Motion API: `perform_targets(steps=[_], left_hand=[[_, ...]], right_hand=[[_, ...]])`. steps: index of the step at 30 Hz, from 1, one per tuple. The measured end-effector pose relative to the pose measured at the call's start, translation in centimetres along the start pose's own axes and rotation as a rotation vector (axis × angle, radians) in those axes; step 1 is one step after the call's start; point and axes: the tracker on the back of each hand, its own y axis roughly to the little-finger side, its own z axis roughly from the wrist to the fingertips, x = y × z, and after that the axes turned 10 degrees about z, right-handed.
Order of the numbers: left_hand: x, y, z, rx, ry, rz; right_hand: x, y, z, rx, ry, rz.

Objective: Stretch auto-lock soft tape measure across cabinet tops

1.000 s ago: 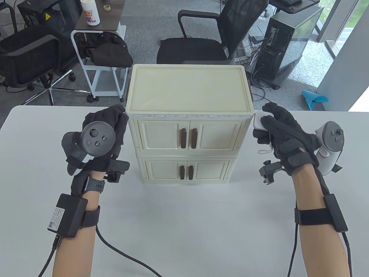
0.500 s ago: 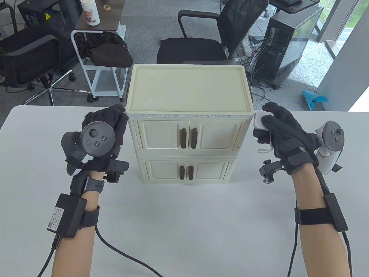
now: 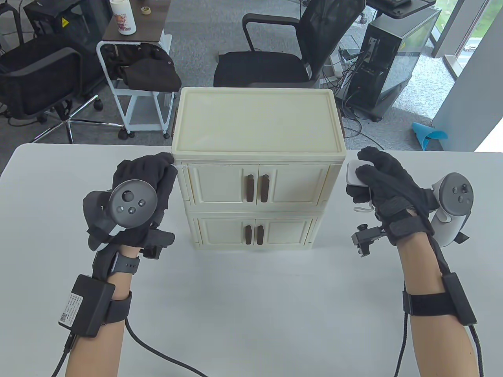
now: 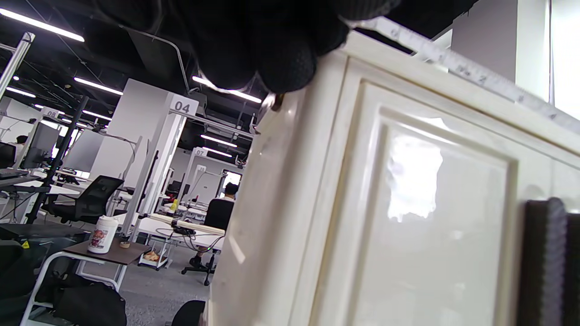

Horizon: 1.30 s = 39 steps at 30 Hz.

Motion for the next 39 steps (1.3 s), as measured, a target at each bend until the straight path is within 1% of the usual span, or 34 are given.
perform_targets(steps=[5, 10, 16, 25, 30, 39], left_hand=[[1.4, -0.7, -1.6, 0.03, 0.007, -0.017], [4.3, -1.5, -3.5, 0.074, 0.048, -0.027], [8.3, -2.4, -5.7, 0.108, 0.111, -0.08], [13.0, -4.6, -7.6, 0.173, 0.192, -0.121], [15.2, -6.1, -8.7, 0.21, 0.228, -0.138], [17.7, -8.0, -10.1, 0.257, 0.273, -0.164]], right_hand=[[-0.8, 1.7, -1.2, -0.011, -0.036, -0.02], [-2.0, 4.1, -2.8, -0.025, -0.081, -0.013], [-3.6, 8.1, -4.3, -0.067, -0.125, -0.015], [-5.6, 13.5, -5.9, -0.134, -0.158, -0.014], [-6.6, 16.1, -6.9, -0.176, -0.177, 0.011], [-8.1, 19.1, -8.3, -0.219, -0.221, 0.056]])
